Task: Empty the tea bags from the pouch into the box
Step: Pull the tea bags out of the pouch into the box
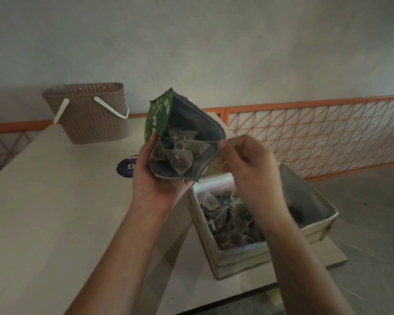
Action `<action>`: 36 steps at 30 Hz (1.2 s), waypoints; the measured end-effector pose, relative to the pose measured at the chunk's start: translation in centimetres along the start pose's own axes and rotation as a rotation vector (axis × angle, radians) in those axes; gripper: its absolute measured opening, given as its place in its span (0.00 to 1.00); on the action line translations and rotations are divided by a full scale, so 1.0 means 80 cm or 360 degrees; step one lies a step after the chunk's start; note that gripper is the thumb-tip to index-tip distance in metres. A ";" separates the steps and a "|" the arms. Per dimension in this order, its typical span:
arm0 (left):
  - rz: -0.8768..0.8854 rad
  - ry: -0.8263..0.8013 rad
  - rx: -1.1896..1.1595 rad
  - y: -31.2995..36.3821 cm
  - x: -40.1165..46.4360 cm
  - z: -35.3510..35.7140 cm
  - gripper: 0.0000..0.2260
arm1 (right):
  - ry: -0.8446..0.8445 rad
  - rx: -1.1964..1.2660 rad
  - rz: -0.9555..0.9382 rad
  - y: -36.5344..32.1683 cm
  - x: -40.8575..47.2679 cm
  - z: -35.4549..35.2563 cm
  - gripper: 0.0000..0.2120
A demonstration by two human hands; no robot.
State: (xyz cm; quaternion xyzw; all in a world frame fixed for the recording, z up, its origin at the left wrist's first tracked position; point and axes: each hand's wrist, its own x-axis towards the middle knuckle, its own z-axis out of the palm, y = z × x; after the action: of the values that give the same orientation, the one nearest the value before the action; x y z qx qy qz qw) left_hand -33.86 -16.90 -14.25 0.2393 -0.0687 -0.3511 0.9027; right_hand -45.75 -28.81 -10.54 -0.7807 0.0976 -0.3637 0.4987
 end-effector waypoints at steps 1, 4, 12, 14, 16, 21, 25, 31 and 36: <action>-0.0006 0.0001 -0.0004 0.000 0.002 -0.002 0.26 | 0.0033 0.0134 -0.0026 -0.008 0.004 -0.004 0.08; -0.0038 -0.0018 -0.0049 0.000 0.003 -0.003 0.28 | -0.0016 0.0405 0.0018 -0.026 0.013 -0.014 0.08; 0.0013 0.0000 -0.0010 -0.002 -0.002 0.004 0.25 | 0.0096 -0.0375 -0.0195 -0.007 0.013 0.005 0.09; -0.0003 0.0004 -0.0008 -0.002 -0.004 0.006 0.25 | 0.0186 -0.0523 -0.0341 -0.005 0.009 0.014 0.12; -0.0018 0.0007 0.0004 0.000 -0.006 0.008 0.25 | 0.0219 -0.0640 -0.0507 -0.006 0.007 0.024 0.11; -0.0026 0.0036 -0.0060 0.000 -0.010 0.010 0.25 | 0.0143 -0.1327 -0.0648 -0.009 0.011 0.052 0.12; 0.0004 0.0078 -0.0007 -0.003 -0.013 0.012 0.24 | -0.0137 -0.1687 -0.0452 -0.005 0.012 0.065 0.19; 0.0047 0.0076 0.0012 0.000 -0.011 0.009 0.24 | -0.0012 -0.1225 -0.0464 -0.001 0.013 0.053 0.07; 0.0014 0.0018 -0.0015 -0.001 -0.007 0.007 0.23 | -0.0041 -0.0233 -0.0171 -0.019 0.009 0.016 0.05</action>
State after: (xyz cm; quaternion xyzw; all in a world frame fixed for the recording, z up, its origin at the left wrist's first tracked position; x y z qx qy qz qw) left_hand -34.50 -16.77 -13.77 0.2365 -0.0631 -0.3460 0.9057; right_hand -44.68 -27.54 -9.24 -0.8238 0.0752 -0.3717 0.4214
